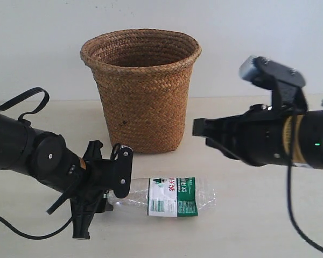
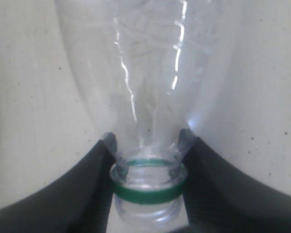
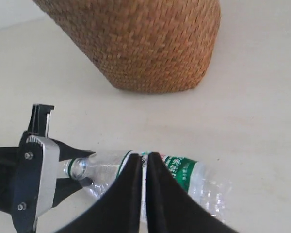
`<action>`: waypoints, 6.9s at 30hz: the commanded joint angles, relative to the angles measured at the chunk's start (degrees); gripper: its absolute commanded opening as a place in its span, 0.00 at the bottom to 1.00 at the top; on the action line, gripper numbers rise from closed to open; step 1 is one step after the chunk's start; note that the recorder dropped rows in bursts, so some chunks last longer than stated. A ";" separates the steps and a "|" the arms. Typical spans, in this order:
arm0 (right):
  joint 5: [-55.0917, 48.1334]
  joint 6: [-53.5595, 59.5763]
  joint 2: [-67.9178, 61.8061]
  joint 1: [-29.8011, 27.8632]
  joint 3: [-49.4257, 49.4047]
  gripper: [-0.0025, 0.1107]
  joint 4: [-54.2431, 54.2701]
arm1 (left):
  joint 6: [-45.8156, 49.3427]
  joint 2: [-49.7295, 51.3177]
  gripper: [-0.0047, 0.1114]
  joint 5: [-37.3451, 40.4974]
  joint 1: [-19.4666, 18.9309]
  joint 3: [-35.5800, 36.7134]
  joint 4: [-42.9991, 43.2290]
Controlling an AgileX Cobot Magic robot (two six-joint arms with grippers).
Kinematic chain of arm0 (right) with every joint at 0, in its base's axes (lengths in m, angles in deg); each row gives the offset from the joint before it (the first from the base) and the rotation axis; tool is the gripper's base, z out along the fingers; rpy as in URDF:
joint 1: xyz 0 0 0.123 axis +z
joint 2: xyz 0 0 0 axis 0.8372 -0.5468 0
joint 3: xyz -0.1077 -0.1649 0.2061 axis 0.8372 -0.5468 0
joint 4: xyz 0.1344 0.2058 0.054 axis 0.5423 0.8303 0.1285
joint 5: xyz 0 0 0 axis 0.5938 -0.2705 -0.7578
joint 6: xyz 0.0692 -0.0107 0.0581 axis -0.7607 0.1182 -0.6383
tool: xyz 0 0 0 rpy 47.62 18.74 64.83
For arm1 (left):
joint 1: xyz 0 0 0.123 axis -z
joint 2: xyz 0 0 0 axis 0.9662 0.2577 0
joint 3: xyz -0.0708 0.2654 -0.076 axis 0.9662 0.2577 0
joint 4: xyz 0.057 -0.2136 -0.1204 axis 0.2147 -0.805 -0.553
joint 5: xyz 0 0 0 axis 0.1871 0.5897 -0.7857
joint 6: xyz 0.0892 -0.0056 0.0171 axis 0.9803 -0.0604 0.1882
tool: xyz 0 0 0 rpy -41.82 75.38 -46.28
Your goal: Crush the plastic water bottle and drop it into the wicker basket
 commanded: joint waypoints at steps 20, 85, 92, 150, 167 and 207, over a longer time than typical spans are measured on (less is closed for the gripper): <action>-11.21 0.97 45.80 0.12 -25.05 0.02 -0.22 | -1.60 -0.35 0.07 -0.49 0.30 -0.27 -0.70; -13.63 3.73 72.94 0.12 -32.64 0.02 -4.12 | -12.76 -45.49 0.07 32.16 2.40 -3.99 -8.25; -13.74 3.73 72.94 0.12 -32.64 0.02 -4.12 | -12.33 -36.35 0.07 51.83 2.27 -2.41 -14.57; -13.74 3.73 72.94 0.12 -32.64 0.02 -4.12 | -58.84 -20.28 0.94 58.53 2.27 -46.02 28.03; -13.74 3.73 72.94 0.12 -32.64 0.02 -4.12 | -54.98 -21.35 0.08 58.53 2.27 -33.40 5.72; -13.76 3.73 72.94 0.12 -32.64 0.02 -4.12 | -44.49 -75.32 0.08 3.96 -9.07 10.66 -29.83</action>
